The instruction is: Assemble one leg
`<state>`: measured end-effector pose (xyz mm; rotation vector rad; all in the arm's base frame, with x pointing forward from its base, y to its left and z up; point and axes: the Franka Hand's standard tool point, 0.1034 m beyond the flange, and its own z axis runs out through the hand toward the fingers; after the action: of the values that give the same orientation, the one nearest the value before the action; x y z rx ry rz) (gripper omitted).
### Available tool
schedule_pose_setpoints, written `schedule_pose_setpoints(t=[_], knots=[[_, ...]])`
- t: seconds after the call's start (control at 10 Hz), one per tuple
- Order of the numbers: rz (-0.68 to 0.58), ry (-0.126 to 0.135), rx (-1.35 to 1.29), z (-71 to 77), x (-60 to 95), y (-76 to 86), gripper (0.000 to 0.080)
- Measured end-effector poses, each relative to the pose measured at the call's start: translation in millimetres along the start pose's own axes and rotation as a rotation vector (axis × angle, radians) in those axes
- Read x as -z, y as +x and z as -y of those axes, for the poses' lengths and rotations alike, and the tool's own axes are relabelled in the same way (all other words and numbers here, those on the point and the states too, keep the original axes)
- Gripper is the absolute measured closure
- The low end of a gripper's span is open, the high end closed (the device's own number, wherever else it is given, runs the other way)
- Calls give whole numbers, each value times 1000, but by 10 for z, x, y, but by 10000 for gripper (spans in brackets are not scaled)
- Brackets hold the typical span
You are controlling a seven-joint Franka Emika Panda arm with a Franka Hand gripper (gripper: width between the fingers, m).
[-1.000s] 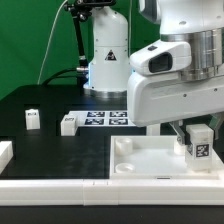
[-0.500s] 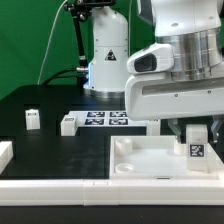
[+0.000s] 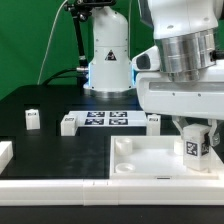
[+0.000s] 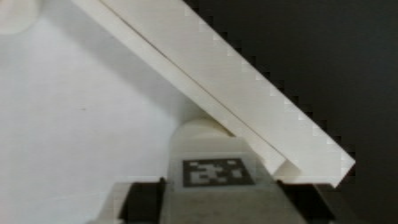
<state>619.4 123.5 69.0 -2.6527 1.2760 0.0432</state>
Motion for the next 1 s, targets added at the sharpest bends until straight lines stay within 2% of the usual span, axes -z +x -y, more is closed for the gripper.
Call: schedule_pose_setpoints(t=[0.3,0.4,0.5,0.6,0.7,0.8,1.0], knots=[[0,0,-47,5,-4,-5,505],[-2,2,51,7,7,18,326],[15,-18,85,16,20,-9,210],[18,-27,185,36,33,1,210],[22,-46,373,41,51,24,162],[8,-76,534,85,74,26,153],[8,-100,798,103,72,1,150]])
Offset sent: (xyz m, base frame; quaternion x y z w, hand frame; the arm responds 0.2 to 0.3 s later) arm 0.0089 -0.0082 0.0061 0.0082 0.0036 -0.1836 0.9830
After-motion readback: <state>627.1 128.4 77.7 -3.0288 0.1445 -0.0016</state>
